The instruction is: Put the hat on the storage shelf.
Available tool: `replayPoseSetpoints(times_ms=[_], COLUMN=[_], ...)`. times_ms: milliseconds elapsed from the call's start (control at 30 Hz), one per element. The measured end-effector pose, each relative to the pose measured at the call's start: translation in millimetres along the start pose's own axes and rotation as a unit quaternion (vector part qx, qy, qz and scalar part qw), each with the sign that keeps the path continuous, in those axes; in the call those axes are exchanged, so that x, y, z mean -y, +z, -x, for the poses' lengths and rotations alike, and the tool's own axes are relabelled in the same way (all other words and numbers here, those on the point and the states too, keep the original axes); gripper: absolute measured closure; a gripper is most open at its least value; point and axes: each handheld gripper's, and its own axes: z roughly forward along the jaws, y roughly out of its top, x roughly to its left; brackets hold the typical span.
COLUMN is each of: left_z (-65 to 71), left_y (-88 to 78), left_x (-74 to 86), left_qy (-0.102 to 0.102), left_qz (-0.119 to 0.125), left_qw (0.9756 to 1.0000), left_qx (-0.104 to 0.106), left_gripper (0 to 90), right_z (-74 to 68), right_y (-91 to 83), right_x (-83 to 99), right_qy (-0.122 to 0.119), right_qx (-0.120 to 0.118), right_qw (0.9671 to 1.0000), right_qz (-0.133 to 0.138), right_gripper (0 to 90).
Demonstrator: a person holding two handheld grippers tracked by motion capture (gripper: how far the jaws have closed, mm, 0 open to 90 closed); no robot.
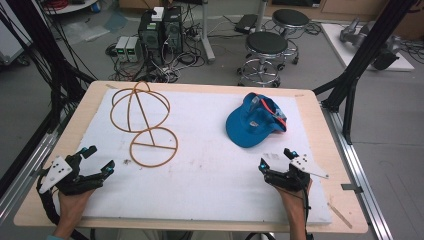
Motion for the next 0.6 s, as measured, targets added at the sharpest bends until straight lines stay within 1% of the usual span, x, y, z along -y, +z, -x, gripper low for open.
replayPoseSetpoints(times_ms=[67, 167, 233, 267, 467, 600], left_z=[0.1, 0.1, 0.1, 0.2, 0.1, 0.1], left_y=[0.1, 0.0, 0.1, 0.1, 0.1, 0.1], left_x=[0.0, 0.0, 0.0, 0.0, 0.0, 0.0], left_qy=[0.000, 0.000, 0.002, 0.002, 0.002, 0.002], left_qz=[0.000, 0.000, 0.000, 0.000, 0.000, 0.000], left_qw=[1.0000, 1.0000, 1.0000, 1.0000, 1.0000, 1.0000], left_qx=[0.000, 0.000, 0.000, 0.000, 0.001, 0.000], left_gripper=[16.0, 16.0, 16.0, 16.0, 16.0, 16.1], right_z=[1.1, 4.8, 7.7, 11.0, 30.7, 42.4], right_y=[0.7, 2.6, 4.2, 6.1, 17.0, 27.2], right_x=[-2.1, -15.1, -22.8, -28.3, -52.6, -69.3], right_qy=[-0.004, -0.018, -0.022, -0.029, -0.034, -0.047], right_qx=[-0.001, 0.000, 0.002, 0.002, 0.012, 0.019], right_qw=[1.0000, 0.9998, 0.9996, 0.9994, 0.9986, 0.9973], right_qz=[-0.004, -0.010, -0.014, -0.016, -0.038, -0.052], right_gripper=[2.9, 2.9, 2.9, 2.9, 2.9, 2.9])
